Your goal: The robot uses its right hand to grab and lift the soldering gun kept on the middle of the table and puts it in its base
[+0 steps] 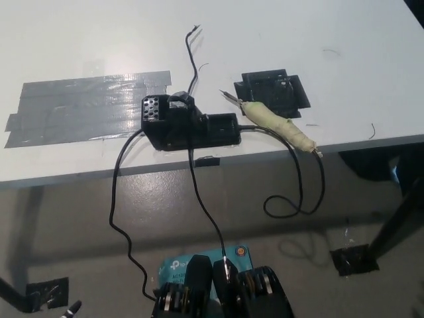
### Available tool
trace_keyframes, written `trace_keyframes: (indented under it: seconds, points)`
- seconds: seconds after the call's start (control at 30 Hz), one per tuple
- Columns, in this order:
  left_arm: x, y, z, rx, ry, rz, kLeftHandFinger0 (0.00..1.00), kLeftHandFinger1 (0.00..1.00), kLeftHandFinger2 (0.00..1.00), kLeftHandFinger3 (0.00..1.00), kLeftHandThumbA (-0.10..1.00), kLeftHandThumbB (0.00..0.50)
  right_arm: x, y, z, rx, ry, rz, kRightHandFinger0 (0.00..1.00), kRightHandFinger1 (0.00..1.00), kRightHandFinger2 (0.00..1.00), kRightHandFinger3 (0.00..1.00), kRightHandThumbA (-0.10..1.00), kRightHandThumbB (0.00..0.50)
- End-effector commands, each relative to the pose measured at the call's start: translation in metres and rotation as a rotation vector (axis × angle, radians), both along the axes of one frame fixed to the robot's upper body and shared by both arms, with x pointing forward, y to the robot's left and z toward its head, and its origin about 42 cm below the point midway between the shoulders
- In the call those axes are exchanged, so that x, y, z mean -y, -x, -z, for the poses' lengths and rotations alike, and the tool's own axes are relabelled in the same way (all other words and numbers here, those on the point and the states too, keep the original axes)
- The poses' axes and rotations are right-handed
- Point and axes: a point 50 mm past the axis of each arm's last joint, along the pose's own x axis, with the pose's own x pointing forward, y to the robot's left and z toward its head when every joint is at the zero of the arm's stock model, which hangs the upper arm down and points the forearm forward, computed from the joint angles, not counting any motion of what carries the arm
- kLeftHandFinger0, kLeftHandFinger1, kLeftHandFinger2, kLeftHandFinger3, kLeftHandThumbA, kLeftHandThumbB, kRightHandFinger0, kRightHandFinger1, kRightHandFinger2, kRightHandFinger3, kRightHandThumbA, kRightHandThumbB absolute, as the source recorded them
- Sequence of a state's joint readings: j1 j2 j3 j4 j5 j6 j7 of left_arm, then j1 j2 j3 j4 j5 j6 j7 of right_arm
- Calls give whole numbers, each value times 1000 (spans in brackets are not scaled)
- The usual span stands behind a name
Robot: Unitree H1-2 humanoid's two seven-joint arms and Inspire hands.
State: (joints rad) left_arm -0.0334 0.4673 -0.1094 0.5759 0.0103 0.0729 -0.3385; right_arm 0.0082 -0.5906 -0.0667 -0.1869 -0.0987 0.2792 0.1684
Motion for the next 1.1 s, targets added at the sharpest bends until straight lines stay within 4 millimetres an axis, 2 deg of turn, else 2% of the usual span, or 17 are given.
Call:
trace_keyframes:
  seconds: [0.0, 0.03, 0.07, 0.13, 0.17, 0.2, 0.27, 0.37, 0.43, 0.5, 0.53, 0.63, 0.73, 0.87, 0.97, 1.0, 1.07]
  points:
    - [-2, 0, -3, 8, -3, 25, 0, 0, 64, 148, 1000, 500, -22, -35, -81, 184, 103, -49, 1000, 1000, 1000, 1000, 412, 227]
    - [-3, 2, -3, 8, 1, 24, 0, 0, 68, 154, 1000, 500, -36, -46, -101, 235, 151, -54, 1000, 1000, 1000, 1000, 513, 277]
    - [-3, 2, -3, 13, 3, 26, 0, 0, 69, 155, 1000, 500, -42, -52, -109, 255, 169, -60, 1000, 1000, 1000, 1000, 550, 273]
    - [-2, 3, -3, 6, -5, 25, 0, 0, 71, 173, 1000, 500, -60, -69, -132, 317, 243, -78, 1000, 1000, 1000, 1000, 721, 300]
    - [-3, 3, -4, 8, -5, 28, 0, 0, 87, 173, 1000, 500, -66, -76, -139, 337, 244, -90, 1000, 1000, 1000, 1000, 773, 327]
    - [-3, 4, -5, 9, -5, 32, 0, 0, 91, 173, 1000, 500, -76, -85, -151, 368, 246, -108, 1000, 1000, 1000, 1000, 787, 324]
    - [-2, 4, -5, 6, -7, 28, 0, 0, 80, 133, 1000, 500, -94, -106, -168, 394, 264, -129, 1000, 1000, 1000, 1000, 881, 386]
    - [-3, 7, -6, 3, -24, 41, 0, 0, 86, 141, 1000, 500, -113, -126, -178, 401, 273, -141, 1000, 1000, 1000, 1000, 848, 358]
    - [-3, 7, -6, 6, -5, 30, 0, 0, 75, 76, 1000, 500, -130, -149, -188, 394, 298, -142, 1000, 1000, 1000, 1000, 752, 299]
    - [-2, 9, -6, 6, -5, 31, 0, 0, 56, 61, 1000, 500, -140, -163, -189, 375, 301, -144, 1000, 1000, 1000, 1000, 704, 291]
    - [-2, 9, -7, 7, -5, 30, 0, 0, 53, 59, 1000, 500, -141, -164, -190, 373, 303, -142, 1000, 1000, 1000, 1000, 701, 290]
    - [0, 4, -6, 10, 10, 24, 0, 0, 59, 45, 1000, 500, -151, -186, -185, 309, 335, -140, 1000, 1000, 1000, 1000, 674, 278]
    - [1, 7, -4, 6, 4, 33, 0, 0, 69, 58, 1000, 500, -162, -203, -172, 221, 338, -164, 1000, 1000, 1000, 1000, 628, 231]
    - [6, 4, -4, 5, 10, 32, 0, 2, 79, 66, 1000, 500, -182, -225, -156, 129, 325, -182, 1000, 1000, 1000, 1000, 567, 242]
    - [8, 3, -3, 2, 14, 36, 0, 0, 77, 34, 1000, 500, -185, -228, -154, 113, 298, -182, 1000, 1000, 1000, 1000, 527, 232]
    - [9, 2, -2, 5, 13, 32, 0, 0, 62, 89, 1000, 500, -194, -233, -151, 92, 285, -185, 1000, 1000, 1000, 1000, 506, 239]
    - [9, 1, -3, 6, 11, 37, 0, 0, 63, 114, 1000, 500, -204, -238, -147, 77, 301, -185, 1000, 1000, 1000, 1000, 517, 233]
